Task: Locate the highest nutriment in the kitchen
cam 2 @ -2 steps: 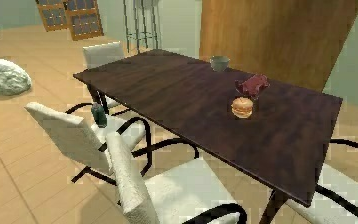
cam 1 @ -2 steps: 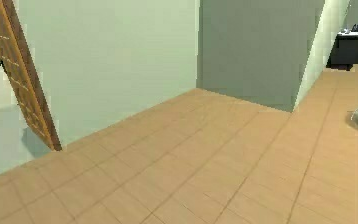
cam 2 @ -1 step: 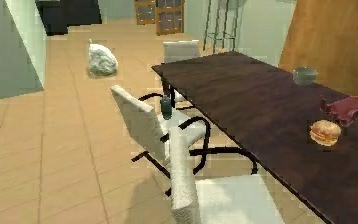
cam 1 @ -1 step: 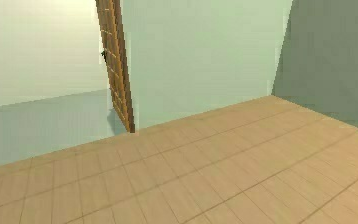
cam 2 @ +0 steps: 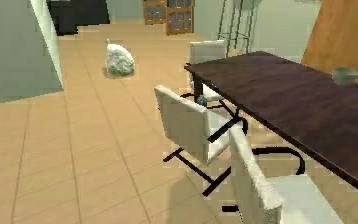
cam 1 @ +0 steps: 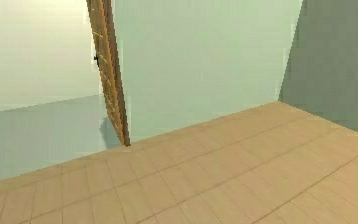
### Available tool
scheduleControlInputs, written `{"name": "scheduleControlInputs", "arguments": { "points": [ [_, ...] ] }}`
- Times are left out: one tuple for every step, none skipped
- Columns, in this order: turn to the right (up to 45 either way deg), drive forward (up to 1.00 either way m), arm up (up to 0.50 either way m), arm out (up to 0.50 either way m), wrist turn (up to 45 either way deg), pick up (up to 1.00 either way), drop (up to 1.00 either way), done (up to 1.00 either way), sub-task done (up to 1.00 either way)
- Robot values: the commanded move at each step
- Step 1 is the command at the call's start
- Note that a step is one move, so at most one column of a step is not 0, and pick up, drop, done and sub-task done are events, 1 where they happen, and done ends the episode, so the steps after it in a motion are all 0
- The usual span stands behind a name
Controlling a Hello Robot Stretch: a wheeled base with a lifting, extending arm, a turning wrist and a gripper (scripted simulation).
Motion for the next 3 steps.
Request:
{"name": "scheduleControlInputs", "arguments": {
  "points": [
    [45.0,0.0,0.0,0.0,0.0,0.0,0.0,0.0,0.0],
    [9.0,0.0,0.0,0.0,0.0,0.0,0.0,0.0,0.0],
    [0.0,0.4,0.0,0.0,0.0,0.0,0.0,0.0,0.0]
  ]
}}
